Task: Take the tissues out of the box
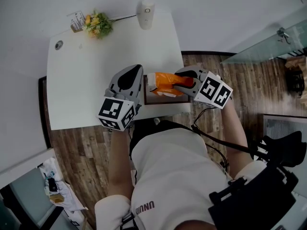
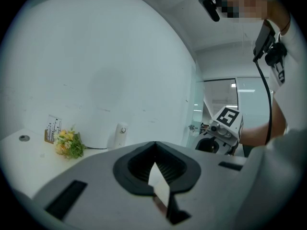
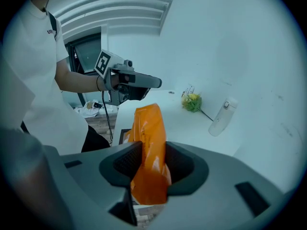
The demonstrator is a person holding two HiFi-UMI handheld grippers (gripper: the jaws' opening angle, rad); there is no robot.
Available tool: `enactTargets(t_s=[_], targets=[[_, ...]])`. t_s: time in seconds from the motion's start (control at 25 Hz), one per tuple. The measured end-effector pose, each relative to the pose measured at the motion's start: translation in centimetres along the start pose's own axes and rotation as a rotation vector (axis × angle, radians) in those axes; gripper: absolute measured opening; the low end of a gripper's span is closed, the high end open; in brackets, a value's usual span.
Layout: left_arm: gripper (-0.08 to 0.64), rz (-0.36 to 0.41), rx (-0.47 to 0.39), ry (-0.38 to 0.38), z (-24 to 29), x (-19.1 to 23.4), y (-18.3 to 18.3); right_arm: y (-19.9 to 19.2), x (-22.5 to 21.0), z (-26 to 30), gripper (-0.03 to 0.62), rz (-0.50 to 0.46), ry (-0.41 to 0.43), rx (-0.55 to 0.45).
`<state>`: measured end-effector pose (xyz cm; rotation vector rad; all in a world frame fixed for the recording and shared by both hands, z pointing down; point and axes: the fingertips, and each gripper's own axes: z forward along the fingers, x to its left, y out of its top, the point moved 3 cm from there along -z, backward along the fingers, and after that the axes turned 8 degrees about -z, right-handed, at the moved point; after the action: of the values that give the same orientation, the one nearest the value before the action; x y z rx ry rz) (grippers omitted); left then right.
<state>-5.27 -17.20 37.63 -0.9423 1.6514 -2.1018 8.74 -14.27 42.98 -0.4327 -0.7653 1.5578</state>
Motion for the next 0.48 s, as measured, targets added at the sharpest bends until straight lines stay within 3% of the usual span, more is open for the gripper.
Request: enactTargets(t_s=[0.48], targets=[[0.014,0.007,-0.003,-0.001,-0.21,-0.15,0.21,0.37,-0.6,-0.56,0.161,0.023,-0.042,-0.034]])
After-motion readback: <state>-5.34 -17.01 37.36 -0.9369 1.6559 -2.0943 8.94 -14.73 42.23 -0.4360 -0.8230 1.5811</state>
